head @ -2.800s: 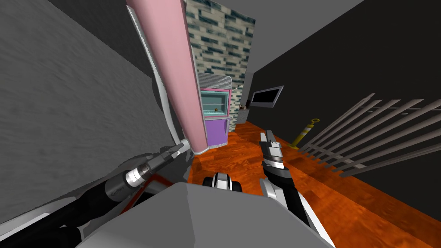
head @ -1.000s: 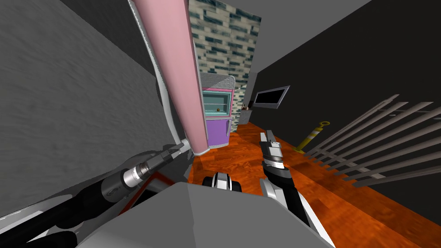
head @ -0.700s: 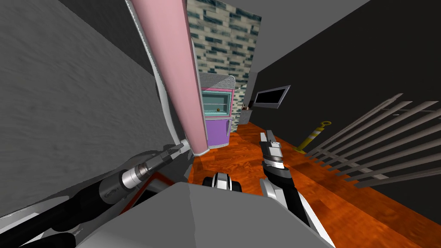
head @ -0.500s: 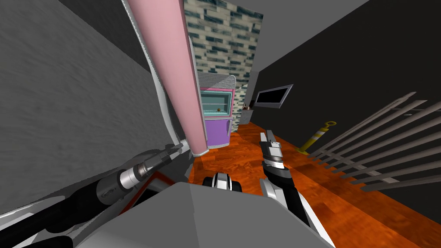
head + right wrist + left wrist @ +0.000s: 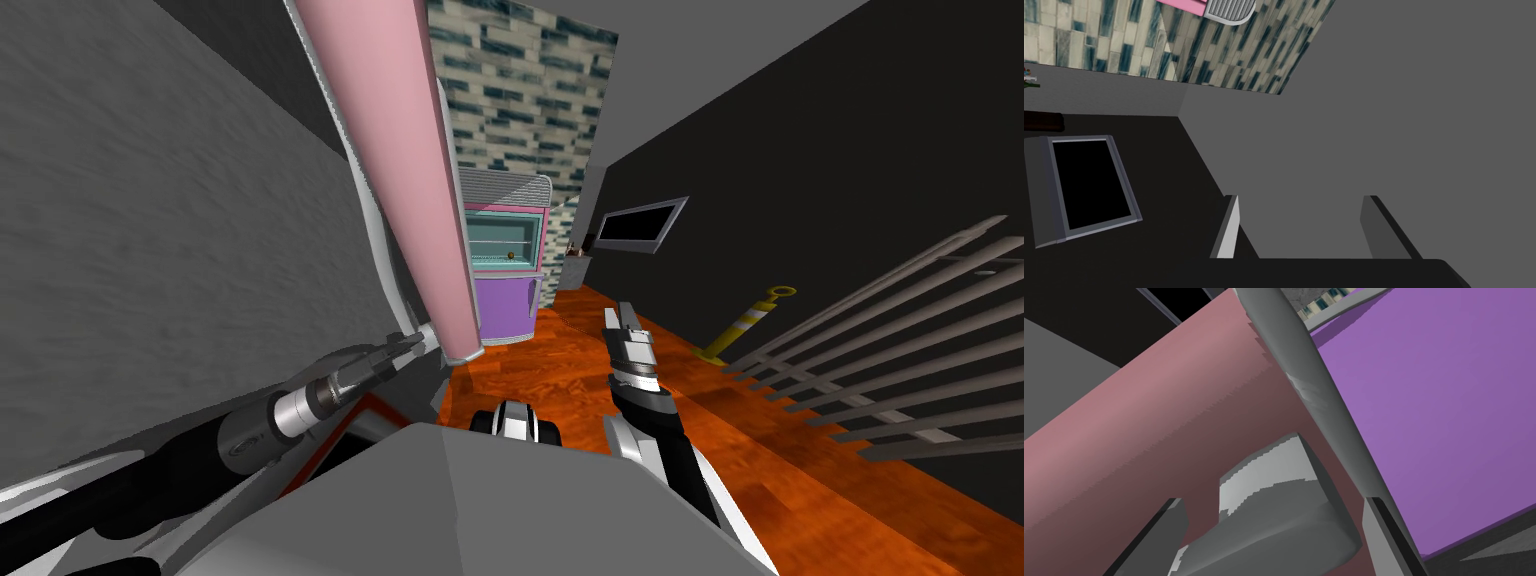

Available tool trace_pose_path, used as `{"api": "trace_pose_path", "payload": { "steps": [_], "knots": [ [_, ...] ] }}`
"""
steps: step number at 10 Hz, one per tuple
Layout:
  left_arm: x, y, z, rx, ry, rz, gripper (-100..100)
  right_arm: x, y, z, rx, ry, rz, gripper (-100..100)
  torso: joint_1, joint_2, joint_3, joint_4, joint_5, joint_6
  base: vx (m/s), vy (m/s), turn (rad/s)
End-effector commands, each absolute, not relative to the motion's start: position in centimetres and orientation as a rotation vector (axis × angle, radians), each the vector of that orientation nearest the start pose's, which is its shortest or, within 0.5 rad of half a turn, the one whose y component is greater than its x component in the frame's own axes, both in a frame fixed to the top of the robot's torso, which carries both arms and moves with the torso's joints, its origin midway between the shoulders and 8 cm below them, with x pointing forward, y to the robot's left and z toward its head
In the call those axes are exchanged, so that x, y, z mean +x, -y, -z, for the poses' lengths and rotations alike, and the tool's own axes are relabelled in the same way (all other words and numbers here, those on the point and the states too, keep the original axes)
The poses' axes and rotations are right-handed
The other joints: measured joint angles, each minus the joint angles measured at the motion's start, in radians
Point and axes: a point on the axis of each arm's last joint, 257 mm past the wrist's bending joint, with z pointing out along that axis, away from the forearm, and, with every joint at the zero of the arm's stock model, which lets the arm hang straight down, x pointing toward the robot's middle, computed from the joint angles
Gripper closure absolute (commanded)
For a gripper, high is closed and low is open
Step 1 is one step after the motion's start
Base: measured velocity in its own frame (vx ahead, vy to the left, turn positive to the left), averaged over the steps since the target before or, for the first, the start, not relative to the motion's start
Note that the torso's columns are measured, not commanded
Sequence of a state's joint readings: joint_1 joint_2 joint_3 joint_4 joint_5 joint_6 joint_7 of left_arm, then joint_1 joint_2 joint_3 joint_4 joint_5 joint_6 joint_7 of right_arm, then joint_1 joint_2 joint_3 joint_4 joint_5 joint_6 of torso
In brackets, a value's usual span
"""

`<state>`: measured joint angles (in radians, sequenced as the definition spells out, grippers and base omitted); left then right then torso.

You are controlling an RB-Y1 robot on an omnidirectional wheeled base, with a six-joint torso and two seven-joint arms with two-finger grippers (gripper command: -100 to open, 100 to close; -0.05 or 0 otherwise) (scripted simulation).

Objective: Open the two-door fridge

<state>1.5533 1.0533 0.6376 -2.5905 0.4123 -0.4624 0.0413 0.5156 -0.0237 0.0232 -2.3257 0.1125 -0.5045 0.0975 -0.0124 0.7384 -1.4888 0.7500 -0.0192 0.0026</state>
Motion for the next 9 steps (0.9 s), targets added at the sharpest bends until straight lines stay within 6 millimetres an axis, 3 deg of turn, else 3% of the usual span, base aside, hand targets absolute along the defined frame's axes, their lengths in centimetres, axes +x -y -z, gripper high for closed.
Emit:
{"api": "trace_pose_path", "payload": {
  "steps": [1, 9],
  "knots": [
    [24.90, -27.70, 3.49, -0.458, -1.724, 1.117, -100, 33.63, 25.48, -3.86, 0.505, -0.691, -1.167, 0, 0.000, 0.000, 0.000, 0.000, 0.000, 0.000, 0.000, 0.000, 0.000],
    [24.85, -27.57, 2.57, -0.448, -1.728, 1.136, -100, 33.63, 25.48, -3.86, 0.505, -0.691, -1.167, 0, -0.004, 0.000, -0.004, 0.004, -0.005, 0.002, 0.005, -0.002, 0.026]
  ]
}}
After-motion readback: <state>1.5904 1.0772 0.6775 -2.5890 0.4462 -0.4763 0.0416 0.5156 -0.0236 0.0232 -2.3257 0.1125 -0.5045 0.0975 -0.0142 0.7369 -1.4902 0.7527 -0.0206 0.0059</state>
